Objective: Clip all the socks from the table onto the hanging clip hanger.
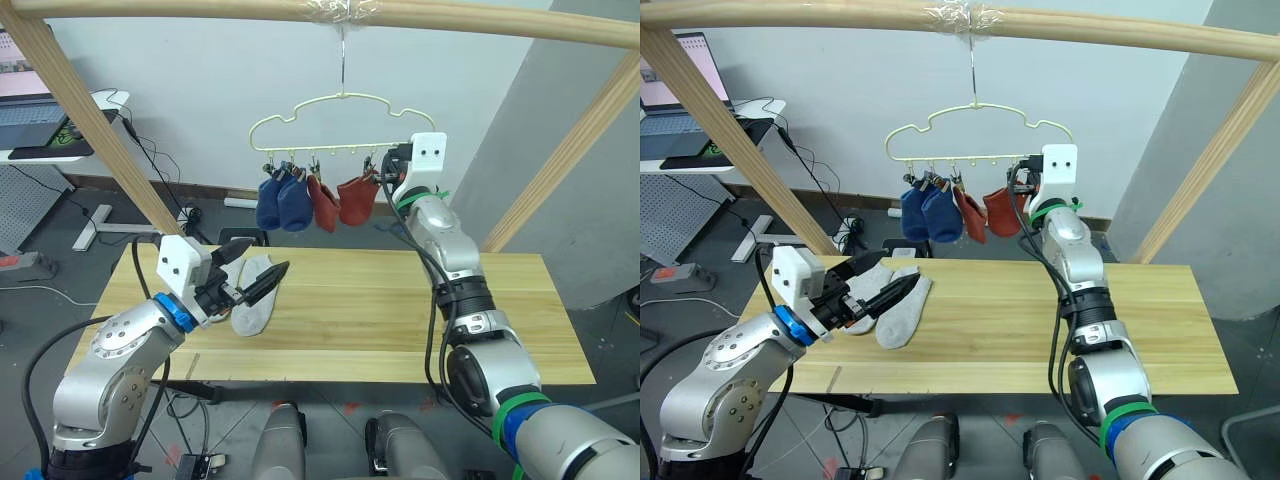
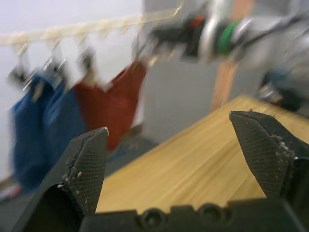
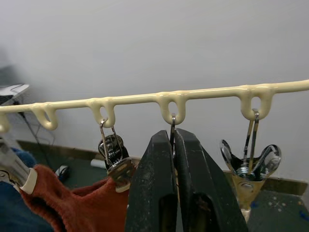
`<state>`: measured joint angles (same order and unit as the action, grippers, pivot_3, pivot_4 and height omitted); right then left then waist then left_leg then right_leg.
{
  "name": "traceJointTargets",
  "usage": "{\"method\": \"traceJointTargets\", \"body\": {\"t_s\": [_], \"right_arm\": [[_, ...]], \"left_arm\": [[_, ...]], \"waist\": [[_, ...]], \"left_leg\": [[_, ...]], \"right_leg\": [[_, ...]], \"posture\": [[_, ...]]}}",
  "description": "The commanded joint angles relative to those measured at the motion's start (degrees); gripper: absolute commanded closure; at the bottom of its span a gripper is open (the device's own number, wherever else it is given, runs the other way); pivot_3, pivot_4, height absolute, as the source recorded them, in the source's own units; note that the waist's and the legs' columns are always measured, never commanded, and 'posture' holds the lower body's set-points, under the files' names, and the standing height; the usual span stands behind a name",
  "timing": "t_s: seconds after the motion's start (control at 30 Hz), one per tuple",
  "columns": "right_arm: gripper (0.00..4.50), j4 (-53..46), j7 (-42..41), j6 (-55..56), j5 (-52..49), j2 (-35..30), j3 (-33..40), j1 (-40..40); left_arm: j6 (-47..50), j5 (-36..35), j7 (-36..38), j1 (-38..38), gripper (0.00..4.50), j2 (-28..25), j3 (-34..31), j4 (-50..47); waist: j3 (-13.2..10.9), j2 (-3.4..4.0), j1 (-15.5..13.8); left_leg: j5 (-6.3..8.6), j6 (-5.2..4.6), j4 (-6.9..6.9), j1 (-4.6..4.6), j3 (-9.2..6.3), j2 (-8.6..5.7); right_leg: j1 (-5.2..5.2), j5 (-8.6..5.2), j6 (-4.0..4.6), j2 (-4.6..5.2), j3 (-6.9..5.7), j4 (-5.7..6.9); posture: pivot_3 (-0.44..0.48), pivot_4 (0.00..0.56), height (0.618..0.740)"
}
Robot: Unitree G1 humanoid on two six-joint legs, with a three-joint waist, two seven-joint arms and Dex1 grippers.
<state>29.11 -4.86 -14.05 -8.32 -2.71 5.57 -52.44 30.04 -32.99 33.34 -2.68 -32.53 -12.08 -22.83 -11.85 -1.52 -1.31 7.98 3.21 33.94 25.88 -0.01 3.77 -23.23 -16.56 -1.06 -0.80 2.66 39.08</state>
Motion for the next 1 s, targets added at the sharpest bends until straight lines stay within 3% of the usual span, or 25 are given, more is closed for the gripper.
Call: {"method": "traceJointTargets", "body": {"t_s": [0.03,0.2,0.37,0.6,0.93,1.0], "right_arm": [[4.5,-6.0,-4.8,-5.0,-2.0,-2.3,-0.6,0.3],[4.5,-12.9,-8.4,-12.2,-3.6,-4.2,-1.4,1.8],[4.5,-18.6,-7.7,-17.8,-4.3,-3.9,-1.0,3.5],[4.5,-26.0,-5.2,-24.4,-5.1,-3.3,-0.6,5.2],[4.5,-30.0,-3.8,-27.7,-5.2,-3.9,0.1,7.0],[4.5,-29.8,-3.6,-27.7,-5.2,-3.8,0.2,6.8]], "left_arm": [[-2.2,8.1,-5.0,-2.0,0.0,1.0,2.7,8.4],[-8.3,16.7,-8.1,-10.5,0.0,5.4,7.5,28.2],[-14.3,21.7,-6.2,-20.1,0.0,9.3,11.2,45.7],[-22.5,29.5,-6.5,-30.4,0.0,9.3,14.6,68.6],[-23.1,30.4,-5.5,-34.8,0.0,10.4,12.9,79.4],[-22.6,30.3,-4.0,-34.7,0.39,10.6,13.0,79.8]], "waist": [[0.0,0.07,0.0],[-0.2,0.18,-0.1],[-0.4,0.17,0.0],[-0.8,0.18,1.4],[-1.4,0.12,2.1],[-1.4,0.13,2.1]], "left_leg": [[0.0,0.0,0.0,0.0,0.01,0.0],[0.0,0.0,-0.02,0.02,0.04,-0.01],[0.0,0.0,-0.02,0.07,0.06,-0.03],[0.03,-0.04,-0.07,0.08,0.03,-0.03],[0.04,-0.06,-0.06,0.09,0.02,-0.06],[0.04,-0.06,-0.06,0.09,0.02,-0.06]], "right_leg": [[0.0,-0.01,0.01,0.0,0.01,0.0],[-0.03,-0.02,-0.01,0.0,0.01,-0.01],[-0.06,-0.01,-0.02,0.0,0.01,-0.01],[-0.08,-0.02,-0.05,-0.03,-0.03,-0.01],[-0.06,-0.03,-0.14,0.0,-0.04,-0.01],[-0.06,-0.03,-0.15,0.0,-0.04,0.0]], "posture": [[0.134,0.217,0.74],[0.095,0.232,0.74],[0.055,0.247,0.74],[-0.008,0.264,0.74],[-0.026,0.276,0.74],[-0.026,0.277,0.74]]}}
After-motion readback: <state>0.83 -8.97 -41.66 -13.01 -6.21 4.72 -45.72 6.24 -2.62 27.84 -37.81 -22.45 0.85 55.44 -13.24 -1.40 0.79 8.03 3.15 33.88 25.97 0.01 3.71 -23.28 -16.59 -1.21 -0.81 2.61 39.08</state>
